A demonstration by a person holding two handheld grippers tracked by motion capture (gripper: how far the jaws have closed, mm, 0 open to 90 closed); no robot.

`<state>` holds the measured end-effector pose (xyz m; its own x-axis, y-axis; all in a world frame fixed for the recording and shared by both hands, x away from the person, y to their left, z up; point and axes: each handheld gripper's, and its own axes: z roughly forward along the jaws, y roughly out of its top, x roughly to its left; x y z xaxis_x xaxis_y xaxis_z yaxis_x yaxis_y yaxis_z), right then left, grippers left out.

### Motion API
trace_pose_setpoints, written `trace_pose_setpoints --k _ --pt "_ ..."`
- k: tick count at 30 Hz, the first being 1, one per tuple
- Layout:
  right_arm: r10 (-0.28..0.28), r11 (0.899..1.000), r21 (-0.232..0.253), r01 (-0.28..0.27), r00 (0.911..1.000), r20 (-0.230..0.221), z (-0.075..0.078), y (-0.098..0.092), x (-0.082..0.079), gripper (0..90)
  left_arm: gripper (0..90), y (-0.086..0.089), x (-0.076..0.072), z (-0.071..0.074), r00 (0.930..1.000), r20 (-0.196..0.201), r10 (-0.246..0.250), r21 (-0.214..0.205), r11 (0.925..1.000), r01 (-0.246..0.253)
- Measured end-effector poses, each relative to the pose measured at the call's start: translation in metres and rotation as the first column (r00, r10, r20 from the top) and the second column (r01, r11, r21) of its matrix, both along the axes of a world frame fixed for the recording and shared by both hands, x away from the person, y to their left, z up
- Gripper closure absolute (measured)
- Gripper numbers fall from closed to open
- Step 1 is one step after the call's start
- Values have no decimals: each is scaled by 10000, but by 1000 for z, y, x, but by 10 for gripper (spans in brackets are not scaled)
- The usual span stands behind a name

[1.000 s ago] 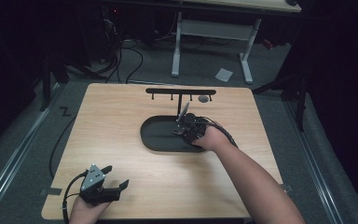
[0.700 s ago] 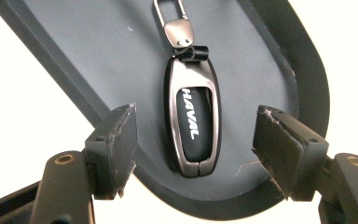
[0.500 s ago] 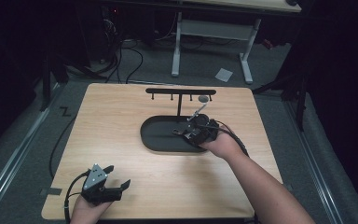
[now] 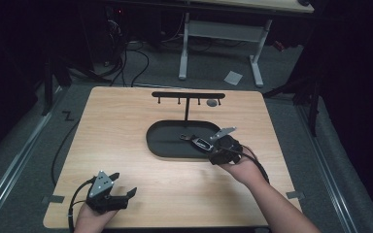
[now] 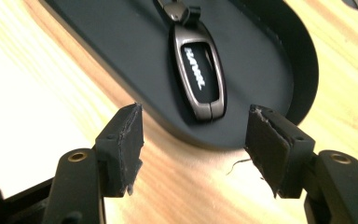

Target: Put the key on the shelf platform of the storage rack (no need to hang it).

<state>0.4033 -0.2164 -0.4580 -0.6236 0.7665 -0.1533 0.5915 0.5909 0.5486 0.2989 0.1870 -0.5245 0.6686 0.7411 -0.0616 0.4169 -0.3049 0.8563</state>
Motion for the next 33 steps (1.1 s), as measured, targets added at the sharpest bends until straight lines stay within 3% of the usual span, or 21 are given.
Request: trace_pose_setpoints --k 10,14,18,23,25,27,28,33 --pt "-417 9934 1095 336 9965 724 -25 -26 -40 370 156 -1 0 -1 10000 -15 10 95 10000 -10" --pt "-451 9893 1418 338 9960 778 -34 -29 -53 370 155 -1 -1 0 10000 -7 -26 122 9999 26" --pt "-729 9785 2010 464 9893 1266 -46 -33 -76 351 156 -3 -1 0 10000 28 -72 164 9998 71" --pt "-1177 9671 2474 595 9667 2274 -55 -38 -100 330 156 -5 -3 0 9999 10 -125 151 9998 125" --pt "-1205 9646 2572 589 9655 2308 -55 -39 -102 300 155 -5 -3 0 9999 14 -117 140 9998 117" --pt "-1559 9547 2864 807 9555 2505 -50 -42 -106 259 156 -5 -3 -1 10000 3 -82 147 9999 82" --pt "-1590 9525 2936 813 9547 2517 -50 -44 -106 259 156 -5 -3 -1 10000 3 -82 147 9999 82" --pt "-1667 9498 2983 943 9594 2275 -57 -51 -101 253 155 -8 -3 -2 10000 -45 -56 207 9998 57"
